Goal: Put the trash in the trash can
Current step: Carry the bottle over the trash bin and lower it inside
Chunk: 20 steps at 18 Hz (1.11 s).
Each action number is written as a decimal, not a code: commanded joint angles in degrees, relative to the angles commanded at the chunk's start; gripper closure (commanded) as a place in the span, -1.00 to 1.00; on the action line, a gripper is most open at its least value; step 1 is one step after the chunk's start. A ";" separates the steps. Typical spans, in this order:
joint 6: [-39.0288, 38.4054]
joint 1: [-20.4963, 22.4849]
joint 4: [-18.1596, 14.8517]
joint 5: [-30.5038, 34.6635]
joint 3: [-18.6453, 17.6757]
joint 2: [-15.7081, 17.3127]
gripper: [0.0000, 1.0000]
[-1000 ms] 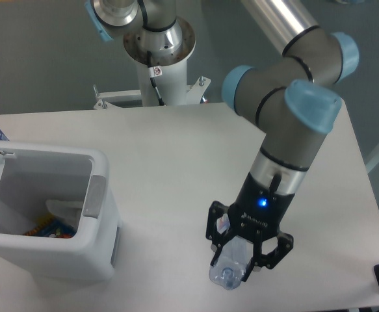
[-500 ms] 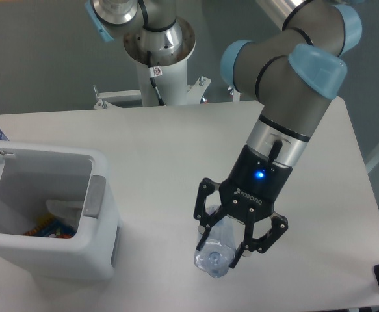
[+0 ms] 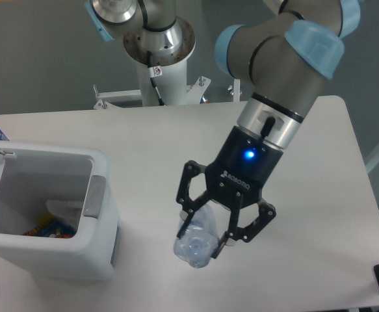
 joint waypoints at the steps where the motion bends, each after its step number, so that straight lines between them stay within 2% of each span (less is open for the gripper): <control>1: -0.61 -0.09 0.00 -0.96 0.53 0.18 0.11; 12: -6.41 -0.97 0.09 -7.64 8.70 0.62 0.11; 15: -6.68 -2.28 0.09 -9.50 8.88 0.97 0.11; 20: -6.95 -6.93 0.09 -9.41 8.36 1.23 0.11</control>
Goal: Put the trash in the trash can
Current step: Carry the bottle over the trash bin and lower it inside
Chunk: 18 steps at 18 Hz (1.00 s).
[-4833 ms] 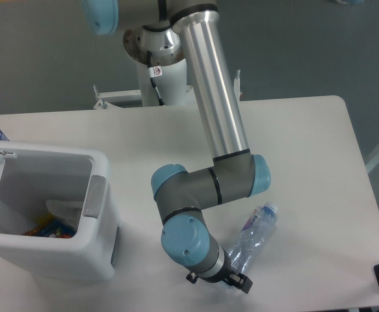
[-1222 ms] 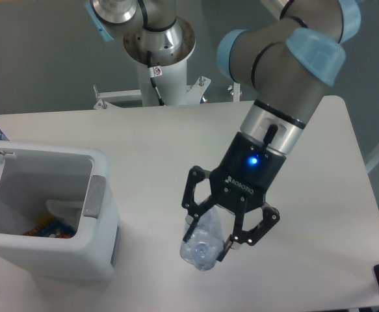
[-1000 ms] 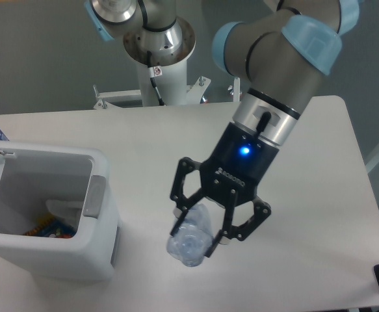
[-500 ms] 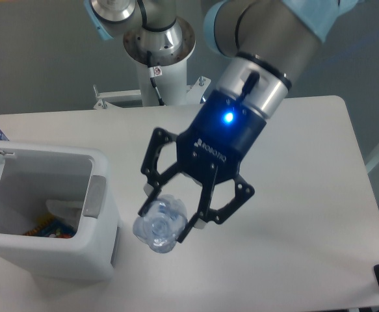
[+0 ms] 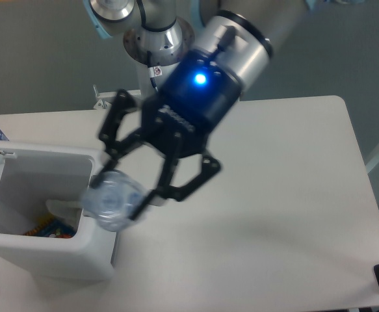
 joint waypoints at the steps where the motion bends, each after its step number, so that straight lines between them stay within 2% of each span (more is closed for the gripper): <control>1: -1.05 -1.06 0.00 0.17 -0.61 0.09 0.11; 3: -3.07 -2.38 0.00 0.26 -1.49 0.70 0.11; 8: -2.64 -4.31 0.88 0.62 -2.11 0.26 0.11; 11: -0.54 -6.07 3.07 0.70 -4.91 0.26 0.11; 18: 2.45 -8.36 3.34 0.70 -9.31 1.14 0.10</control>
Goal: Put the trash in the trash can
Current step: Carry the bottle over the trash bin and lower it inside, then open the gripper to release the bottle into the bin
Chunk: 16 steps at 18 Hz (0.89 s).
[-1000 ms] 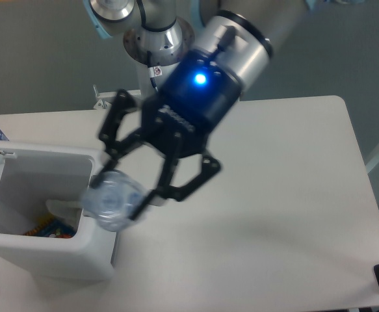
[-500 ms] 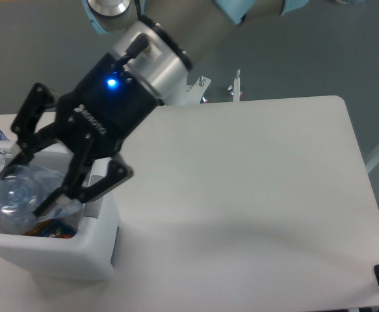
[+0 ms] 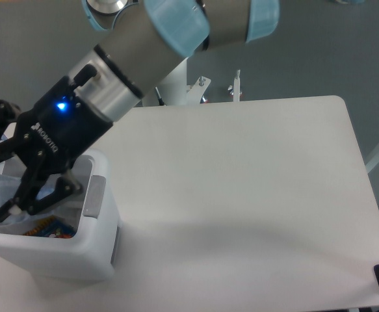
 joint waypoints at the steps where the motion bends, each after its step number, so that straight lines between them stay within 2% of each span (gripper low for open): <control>1: 0.53 -0.09 0.00 0.00 -0.70 0.18 0.10; 10: 5.01 -0.18 0.17 0.26 -5.45 0.97 0.05; 13: 7.99 -0.09 0.18 0.61 -8.17 1.58 0.02; 14: 8.35 0.00 0.18 1.49 -8.62 1.76 0.00; 16: 9.05 0.26 0.26 4.38 -9.32 1.94 -0.17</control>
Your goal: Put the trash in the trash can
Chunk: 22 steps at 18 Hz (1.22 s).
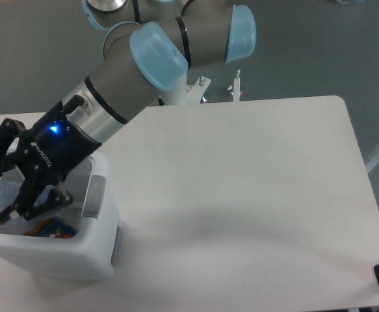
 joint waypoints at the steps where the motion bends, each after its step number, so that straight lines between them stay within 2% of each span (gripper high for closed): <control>1: 0.35 0.17 0.00 1.15 -0.26 0.26 -0.25; 6: 0.53 2.63 0.18 1.95 -2.02 0.96 -0.60; 12: 1.67 7.46 0.18 1.86 -2.55 2.02 -0.69; 15: 2.29 11.50 0.09 1.86 -1.68 2.20 -1.00; 20: 1.85 17.92 -0.09 2.04 0.87 1.94 -1.00; 22: 2.11 22.13 -0.26 1.95 0.96 2.20 -1.00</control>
